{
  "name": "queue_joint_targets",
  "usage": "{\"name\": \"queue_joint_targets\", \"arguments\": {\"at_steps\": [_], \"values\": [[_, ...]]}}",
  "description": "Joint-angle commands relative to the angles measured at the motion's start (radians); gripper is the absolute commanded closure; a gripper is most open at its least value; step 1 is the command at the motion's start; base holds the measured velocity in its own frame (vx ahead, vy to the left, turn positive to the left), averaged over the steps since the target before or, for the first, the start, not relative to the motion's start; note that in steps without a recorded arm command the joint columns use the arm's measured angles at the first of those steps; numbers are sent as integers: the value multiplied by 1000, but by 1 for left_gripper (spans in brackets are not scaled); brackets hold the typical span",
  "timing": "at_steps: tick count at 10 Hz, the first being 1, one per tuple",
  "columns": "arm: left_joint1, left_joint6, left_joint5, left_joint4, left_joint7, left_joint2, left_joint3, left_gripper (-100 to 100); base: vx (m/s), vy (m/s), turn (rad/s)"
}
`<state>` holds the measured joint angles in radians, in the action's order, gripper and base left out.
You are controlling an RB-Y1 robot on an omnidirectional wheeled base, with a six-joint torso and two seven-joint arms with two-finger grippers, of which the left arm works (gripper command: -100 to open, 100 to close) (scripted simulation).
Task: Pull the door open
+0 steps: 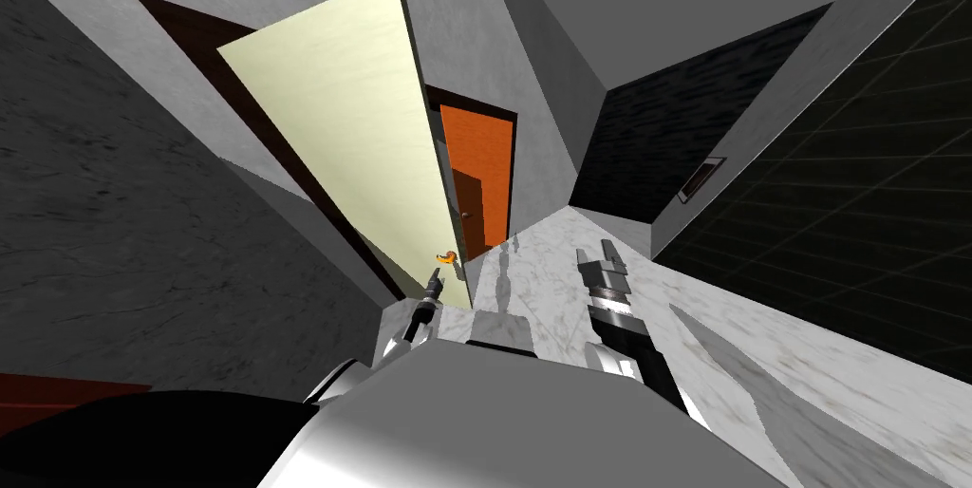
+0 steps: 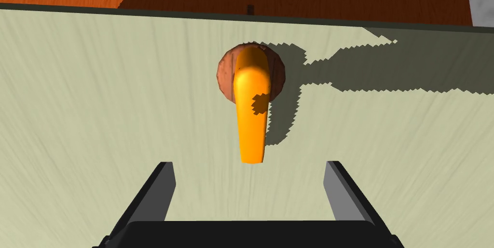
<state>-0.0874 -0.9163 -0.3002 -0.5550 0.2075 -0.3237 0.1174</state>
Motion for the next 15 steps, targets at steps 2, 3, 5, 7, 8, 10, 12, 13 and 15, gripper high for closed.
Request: {"name": "queue_joint_targets", "arguments": {"at_steps": [2,3,5,7,8,10,12,13,15], "values": [[20,11,22,-41,20,-8,26,-100,-99,106,-93],[20,10,31,-42,29,-11,37,-100,-142,137,-140],[20,8,44,-44,43,-15,53,-100,-154,157,-108],[20,-14,34,-14,52,-23,38,-100,41,37,-94],[20,-14,34,-14,52,-23,38,-100,161,7,-67],[36,-38,24,5,68,-40,19,-100,206,-27,-147],[54,-65,12,25,86,-59,-1,-100,133,-10,-149],[61,-76,7,34,93,-66,-9,-100,214,10,-237],[64,-81,5,38,96,-70,-13,-100,135,-5,-28]]}}
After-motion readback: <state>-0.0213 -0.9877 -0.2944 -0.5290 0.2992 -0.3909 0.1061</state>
